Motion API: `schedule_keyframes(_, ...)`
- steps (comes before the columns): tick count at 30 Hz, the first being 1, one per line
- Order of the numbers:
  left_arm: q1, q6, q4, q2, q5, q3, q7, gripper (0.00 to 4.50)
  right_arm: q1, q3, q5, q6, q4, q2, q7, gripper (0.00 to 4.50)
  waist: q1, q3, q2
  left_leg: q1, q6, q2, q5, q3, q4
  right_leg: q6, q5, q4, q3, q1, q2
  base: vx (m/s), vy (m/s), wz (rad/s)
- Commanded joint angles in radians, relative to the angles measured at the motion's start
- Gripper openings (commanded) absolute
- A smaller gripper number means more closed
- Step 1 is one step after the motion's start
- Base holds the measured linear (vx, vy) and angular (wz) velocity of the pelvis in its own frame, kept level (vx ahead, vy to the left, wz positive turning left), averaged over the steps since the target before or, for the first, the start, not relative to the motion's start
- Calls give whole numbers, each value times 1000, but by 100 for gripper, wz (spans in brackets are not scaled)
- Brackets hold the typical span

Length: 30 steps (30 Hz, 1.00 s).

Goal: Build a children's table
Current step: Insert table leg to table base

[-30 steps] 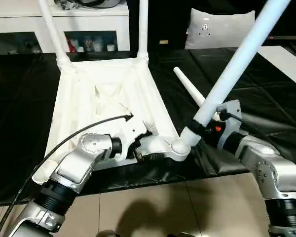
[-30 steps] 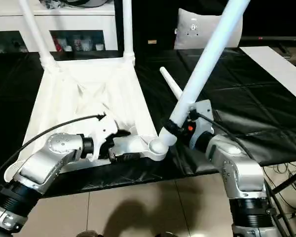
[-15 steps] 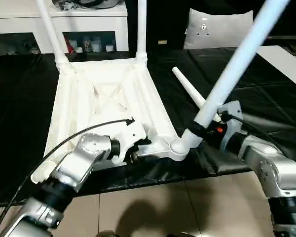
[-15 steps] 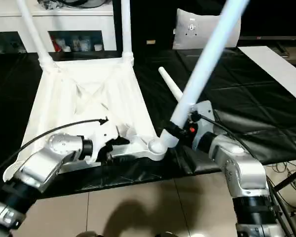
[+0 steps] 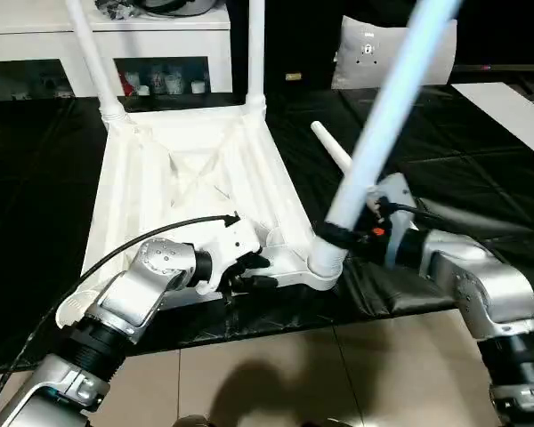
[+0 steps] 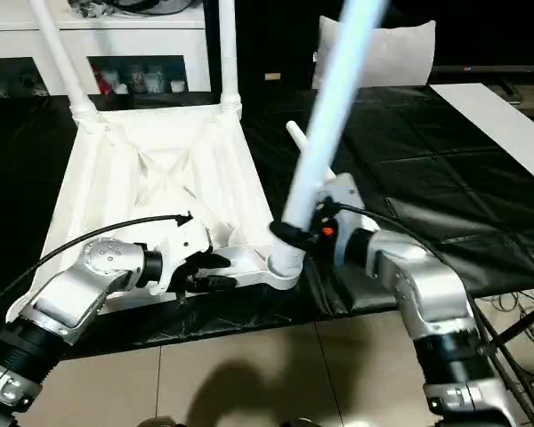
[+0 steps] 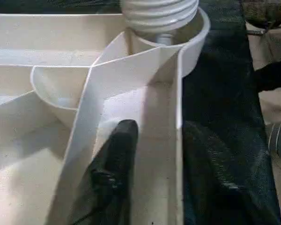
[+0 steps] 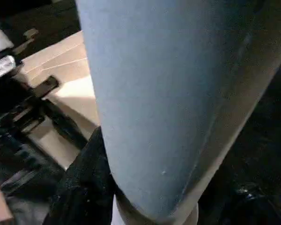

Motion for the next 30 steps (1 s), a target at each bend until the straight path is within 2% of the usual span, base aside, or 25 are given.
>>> schedule_keyframes(1, -3, -5, -20, 14, 11, -9, -7, 137, -21, 9, -16, -10, 22, -12, 18, 188, 2, -70, -4, -2, 24, 13, -178, 1, -68, -99, -388, -88, 48, 62, -59, 0, 0, 0)
schedule_keyframes(6, -5, -3, -24, 25, 23, -23, -27, 101, -45, 35, -27, -53, 59, -20, 73, 188, 1, -70, -5, -2, 24, 13, -181, 1, -68, -99, -388, -87, 48, 62, -59, 0, 0, 0)
schedule_keyframes(7, -5, -5, -23, 26, 27, -25, -35, 92, -48, 38, -27, -54, 65, -20, 78, 188, 2, -69, -2, -2, 24, 14, -180, 1, -69, -101, -383, -88, 47, 61, -59, 0, 0, 0)
schedule_keyframes(16, -14, -21, -12, 24, 27, -36, -62, 18, -72, 57, -46, -75, 120, -17, 102, 188, 1, -70, -2, 0, 22, 14, -186, 1, -68, -119, -370, -85, 48, 62, -59, 0, 0, 0)
schedule_keyframes(25, -21, -63, 27, 3, 17, -25, -90, 2, -86, 77, -67, -69, 154, -34, 143, 188, 3, -71, -3, 0, 28, 14, -172, 2, -67, -126, -346, -82, 49, 65, -59, 0, 0, 0)
schedule_keyframes(30, -34, -97, 74, -2, 41, -28, -75, 0, -90, 72, -51, -57, 152, -51, 178, 188, 1, -67, -5, 2, 28, 12, -196, 3, -68, -105, -413, -92, 47, 62, -59, 0, 0, 0)
